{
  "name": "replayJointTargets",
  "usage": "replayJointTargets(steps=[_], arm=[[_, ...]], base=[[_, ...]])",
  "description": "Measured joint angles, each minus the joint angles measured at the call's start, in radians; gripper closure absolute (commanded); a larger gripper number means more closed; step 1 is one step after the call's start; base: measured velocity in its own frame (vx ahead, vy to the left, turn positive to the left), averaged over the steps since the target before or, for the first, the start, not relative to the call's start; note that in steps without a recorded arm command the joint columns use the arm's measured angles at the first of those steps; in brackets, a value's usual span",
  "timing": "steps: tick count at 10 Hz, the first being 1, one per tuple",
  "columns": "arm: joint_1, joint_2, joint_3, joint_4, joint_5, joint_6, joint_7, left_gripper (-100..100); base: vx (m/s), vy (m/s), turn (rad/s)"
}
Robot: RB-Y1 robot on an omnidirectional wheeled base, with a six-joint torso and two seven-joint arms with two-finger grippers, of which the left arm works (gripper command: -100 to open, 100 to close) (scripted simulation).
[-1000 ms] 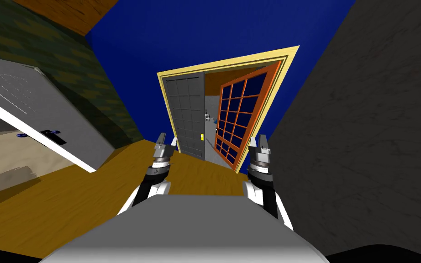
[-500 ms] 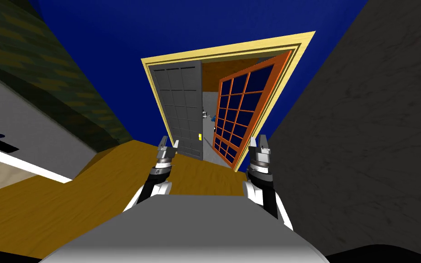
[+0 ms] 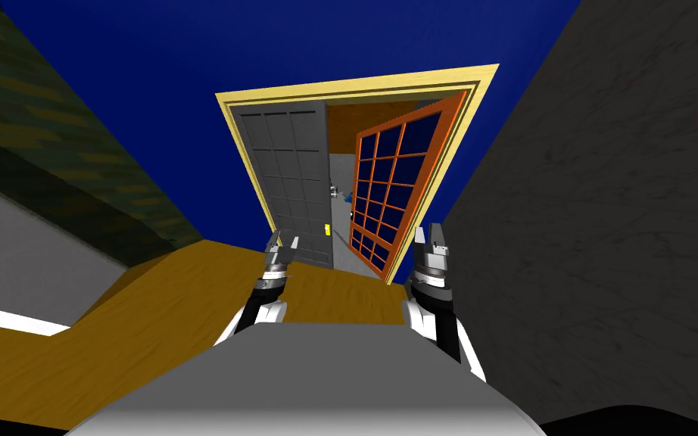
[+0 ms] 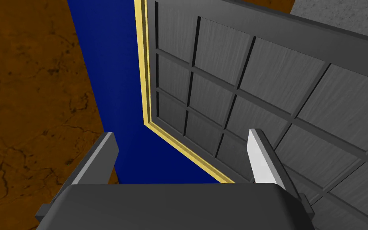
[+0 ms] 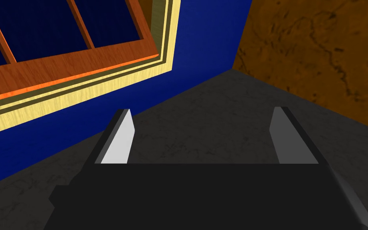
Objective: Push the door open
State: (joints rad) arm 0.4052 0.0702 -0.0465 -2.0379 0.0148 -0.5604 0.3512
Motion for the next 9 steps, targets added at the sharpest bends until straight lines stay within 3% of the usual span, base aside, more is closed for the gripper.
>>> replayJointTargets(steps=[5, 6, 9], arm=[[-0.025, 0.006, 0.009, 0.118, 0.053, -0.023, 0.105, -100], [-0.022, 0.002, 0.005, 0.144, 0.061, -0.036, 0.124, -100], [-0.049, 0.006, 0.017, 0.236, 0.098, -0.060, 0.194, -100]], base=[[0.082, 0.060, -0.160], [0.084, 0.087, -0.123], [0.079, 0.071, -0.177]])
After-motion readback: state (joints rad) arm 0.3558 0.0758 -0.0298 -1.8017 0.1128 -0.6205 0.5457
